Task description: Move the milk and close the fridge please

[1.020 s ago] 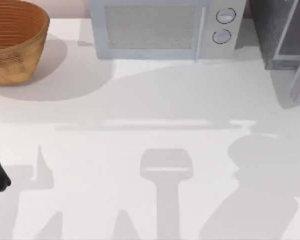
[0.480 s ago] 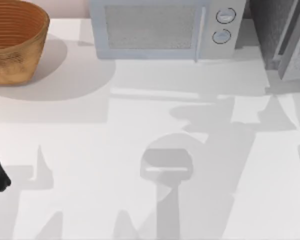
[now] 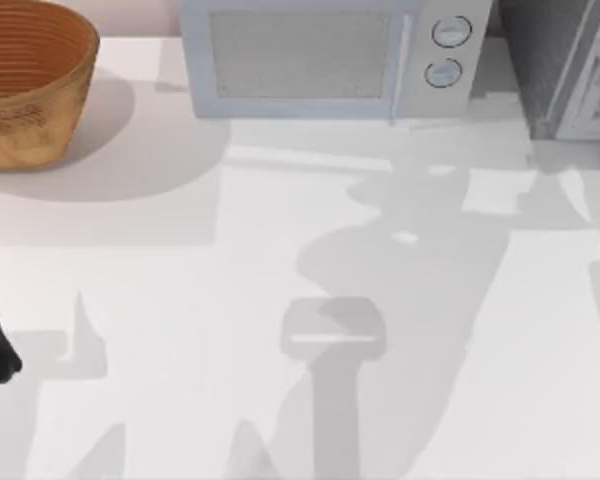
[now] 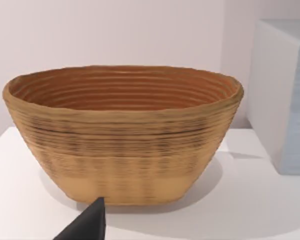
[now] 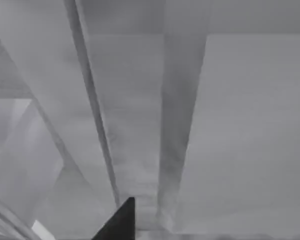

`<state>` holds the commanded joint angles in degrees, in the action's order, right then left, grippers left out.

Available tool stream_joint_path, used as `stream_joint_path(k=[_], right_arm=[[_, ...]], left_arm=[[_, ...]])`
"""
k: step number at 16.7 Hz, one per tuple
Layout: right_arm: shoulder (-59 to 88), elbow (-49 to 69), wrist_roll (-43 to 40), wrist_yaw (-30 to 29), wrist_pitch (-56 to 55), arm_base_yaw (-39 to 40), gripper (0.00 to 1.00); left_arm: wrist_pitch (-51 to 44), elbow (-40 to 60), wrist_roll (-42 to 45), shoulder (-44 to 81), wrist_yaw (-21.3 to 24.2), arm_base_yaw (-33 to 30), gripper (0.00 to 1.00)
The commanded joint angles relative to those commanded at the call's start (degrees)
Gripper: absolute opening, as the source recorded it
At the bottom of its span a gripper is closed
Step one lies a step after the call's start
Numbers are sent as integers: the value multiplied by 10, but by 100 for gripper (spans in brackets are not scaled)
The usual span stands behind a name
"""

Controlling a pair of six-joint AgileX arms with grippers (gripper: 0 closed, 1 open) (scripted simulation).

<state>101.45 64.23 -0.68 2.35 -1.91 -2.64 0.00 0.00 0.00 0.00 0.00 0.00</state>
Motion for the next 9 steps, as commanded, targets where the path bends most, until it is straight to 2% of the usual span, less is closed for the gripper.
stream_joint_path(k=[5,9], right_arm=[[91,140,1,-2,19,1,100],[125,170,1,-5,33,1,100]], left_arm=[[0,0,0,0,0,0,100],[0,0,0,0,0,0,100]])
